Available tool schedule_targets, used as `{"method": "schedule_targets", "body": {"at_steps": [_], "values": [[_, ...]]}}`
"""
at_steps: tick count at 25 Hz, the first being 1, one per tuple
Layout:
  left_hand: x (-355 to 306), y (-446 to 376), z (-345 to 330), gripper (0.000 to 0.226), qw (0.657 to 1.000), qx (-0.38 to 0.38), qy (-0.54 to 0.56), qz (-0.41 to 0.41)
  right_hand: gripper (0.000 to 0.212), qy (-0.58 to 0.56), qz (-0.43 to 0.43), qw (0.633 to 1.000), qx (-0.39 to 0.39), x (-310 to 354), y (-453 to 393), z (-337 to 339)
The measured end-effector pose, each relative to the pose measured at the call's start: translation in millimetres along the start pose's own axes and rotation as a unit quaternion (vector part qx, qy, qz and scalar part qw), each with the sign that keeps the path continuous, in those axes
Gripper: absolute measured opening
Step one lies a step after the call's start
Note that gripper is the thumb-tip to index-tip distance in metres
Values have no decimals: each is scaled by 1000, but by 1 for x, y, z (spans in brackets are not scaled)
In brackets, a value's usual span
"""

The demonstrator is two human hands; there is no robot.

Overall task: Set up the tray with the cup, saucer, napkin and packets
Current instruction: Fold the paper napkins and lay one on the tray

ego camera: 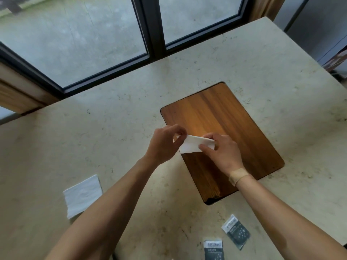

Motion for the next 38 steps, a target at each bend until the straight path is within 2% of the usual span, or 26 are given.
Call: {"method": "schedule_targets", "body": {"at_steps": [4,9,12,14,17,23,31,35,38], "values": [[9,33,38,8,994,-24,72,77,13,-107,-29,994,25,29,14,-10],[40,101,80,27,953,-42,199,225,5,-259,-21,960,106,91,46,-37],[56,146,98,15,925,-71,244,283,7,-289,-23,946,147,117,64,-60],[66,176,112,6,911,-98,271,295,9,-279,-17,946,164,131,74,-80],[86,221,134,5,885,-138,309,319,14,-261,-13,947,188,150,90,-117],[127,288,168,8,861,-190,291,372,7,-195,12,956,218,181,113,-175],[177,340,183,6,864,-190,236,401,3,-175,0,966,188,206,121,-228],[196,348,180,5,867,-176,206,418,4,-113,5,980,161,210,117,-243],[206,348,175,6,864,-171,196,431,12,-31,27,989,141,211,111,-252]]}}
Point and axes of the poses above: each hand's wrist, its own y-axis away from the middle knuckle, its own z-axis out of the back of the hand, x = y × z, the point moved 8 cm from there along -y, towards the middle knuckle, and after that the axes turned 4 degrees about -z, right-handed, at the moved point
